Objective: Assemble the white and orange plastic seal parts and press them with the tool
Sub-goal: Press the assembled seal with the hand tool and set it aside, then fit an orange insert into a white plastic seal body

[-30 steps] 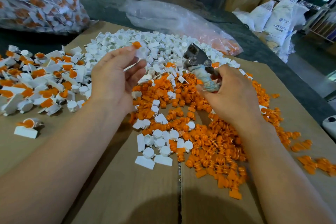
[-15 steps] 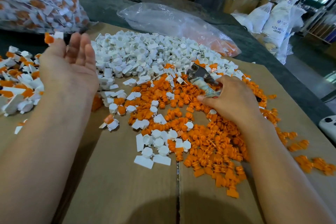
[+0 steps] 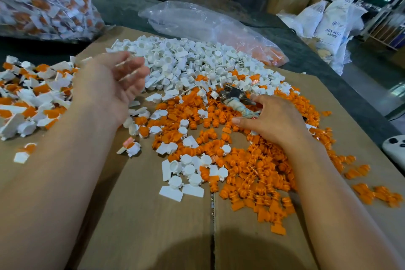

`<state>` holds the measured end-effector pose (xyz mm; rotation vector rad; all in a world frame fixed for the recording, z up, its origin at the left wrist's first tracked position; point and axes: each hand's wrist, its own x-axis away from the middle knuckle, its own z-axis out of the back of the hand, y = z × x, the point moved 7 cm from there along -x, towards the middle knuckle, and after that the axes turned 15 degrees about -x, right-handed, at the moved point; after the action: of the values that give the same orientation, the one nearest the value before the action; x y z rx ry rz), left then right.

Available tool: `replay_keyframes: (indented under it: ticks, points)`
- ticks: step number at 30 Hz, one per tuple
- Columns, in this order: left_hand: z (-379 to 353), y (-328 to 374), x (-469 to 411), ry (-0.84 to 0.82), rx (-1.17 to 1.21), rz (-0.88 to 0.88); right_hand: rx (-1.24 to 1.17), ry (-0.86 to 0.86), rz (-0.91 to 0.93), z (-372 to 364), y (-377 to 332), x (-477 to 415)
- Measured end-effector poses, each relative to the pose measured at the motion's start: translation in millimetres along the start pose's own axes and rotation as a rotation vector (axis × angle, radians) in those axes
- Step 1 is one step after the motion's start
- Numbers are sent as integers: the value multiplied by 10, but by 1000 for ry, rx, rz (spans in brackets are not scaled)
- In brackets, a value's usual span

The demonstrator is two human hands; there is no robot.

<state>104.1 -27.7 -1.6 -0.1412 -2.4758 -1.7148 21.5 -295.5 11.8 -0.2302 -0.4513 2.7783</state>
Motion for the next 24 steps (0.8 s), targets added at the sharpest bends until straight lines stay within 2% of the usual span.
replay_keyframes:
  ticks: [5, 10, 12, 15, 18, 20, 24]
  points:
    - [-321, -25, 172, -187, -557, -123, 1, -29, -4, -32, 7, -3]
    - [-515, -36, 300, -236, -1101, -437, -61, -25, -2, -22, -10, 9]
    - [-536, -34, 324, -240, -1198, -479, -65, -29, 1, -25, -17, 10]
    - [-556, -96, 335, -271, -1330, -446, -61, -12, 7, -11, -32, 13]
    - [-568, -164, 352, -308, -1451, -393, -170, 168, 73, 152, -115, 48]
    - [-589, -169, 375, -308, -1523, -418, -263, 277, 121, 260, -179, 98]
    - [-610, -178, 402, -270, -1619, -451, -349, 343, 188, 319, -305, 184]
